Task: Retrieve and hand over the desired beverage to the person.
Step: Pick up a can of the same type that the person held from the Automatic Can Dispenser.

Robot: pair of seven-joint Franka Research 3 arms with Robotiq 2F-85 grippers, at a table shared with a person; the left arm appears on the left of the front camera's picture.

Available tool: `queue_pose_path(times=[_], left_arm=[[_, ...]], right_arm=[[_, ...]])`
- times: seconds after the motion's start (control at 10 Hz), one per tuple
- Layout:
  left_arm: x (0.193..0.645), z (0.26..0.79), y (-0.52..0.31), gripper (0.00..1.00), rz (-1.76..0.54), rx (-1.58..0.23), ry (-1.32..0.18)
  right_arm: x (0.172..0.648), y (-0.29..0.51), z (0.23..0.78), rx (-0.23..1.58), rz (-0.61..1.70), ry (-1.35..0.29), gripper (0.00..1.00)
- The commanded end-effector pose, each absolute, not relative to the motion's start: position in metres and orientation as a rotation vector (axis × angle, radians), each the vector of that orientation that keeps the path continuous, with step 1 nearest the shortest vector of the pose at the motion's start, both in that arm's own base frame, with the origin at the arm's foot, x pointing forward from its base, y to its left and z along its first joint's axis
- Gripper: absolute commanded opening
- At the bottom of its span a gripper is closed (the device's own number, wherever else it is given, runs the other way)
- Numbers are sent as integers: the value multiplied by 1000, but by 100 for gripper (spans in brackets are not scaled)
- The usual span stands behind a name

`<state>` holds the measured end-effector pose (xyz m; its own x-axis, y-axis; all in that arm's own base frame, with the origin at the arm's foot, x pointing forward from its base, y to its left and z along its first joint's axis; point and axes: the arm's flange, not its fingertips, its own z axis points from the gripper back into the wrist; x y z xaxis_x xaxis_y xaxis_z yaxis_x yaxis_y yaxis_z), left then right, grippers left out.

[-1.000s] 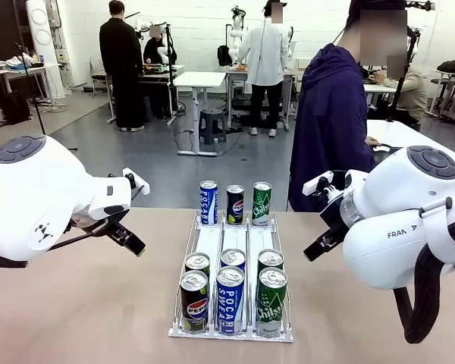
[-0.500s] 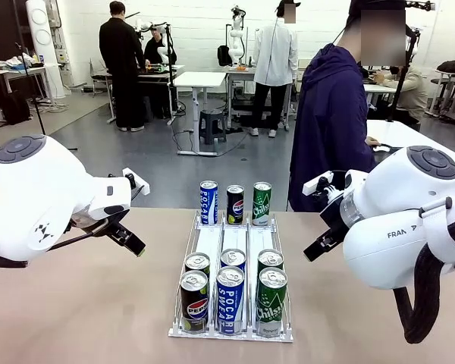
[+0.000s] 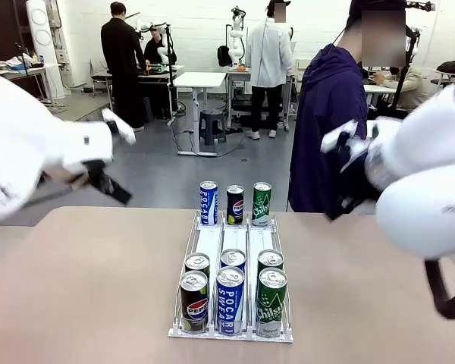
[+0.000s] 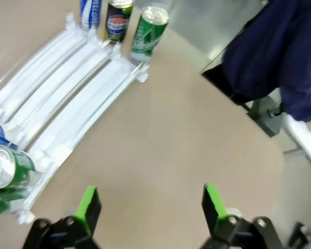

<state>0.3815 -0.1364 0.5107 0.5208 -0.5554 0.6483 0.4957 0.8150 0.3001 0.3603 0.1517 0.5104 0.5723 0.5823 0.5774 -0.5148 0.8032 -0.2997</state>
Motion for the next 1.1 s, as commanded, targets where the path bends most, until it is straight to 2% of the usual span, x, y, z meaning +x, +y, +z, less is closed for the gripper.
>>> queue_pose_path(times=[0.0, 0.2, 0.3, 0.4, 0.7, 1.0], left_arm=[[369, 577, -137, 100, -607, 106, -838], [357, 620, -132, 100, -580, 128, -862], [347, 622, -129, 100, -576, 132, -895], [351, 626, -129, 100, -603, 111, -886], [348, 634, -128, 100, -601, 112, -890], [360, 647, -12, 100, -658, -447, -718]], right_arm=[[336, 166, 589, -163, 630, -745, 100], [317, 171, 643, -168, 608, -801, 100], [318, 167, 646, -203, 590, -804, 100], [306, 162, 647, -152, 631, -816, 100], [303, 164, 661, -158, 625, -821, 100], [305, 30, 663, 345, 477, -755, 100]])
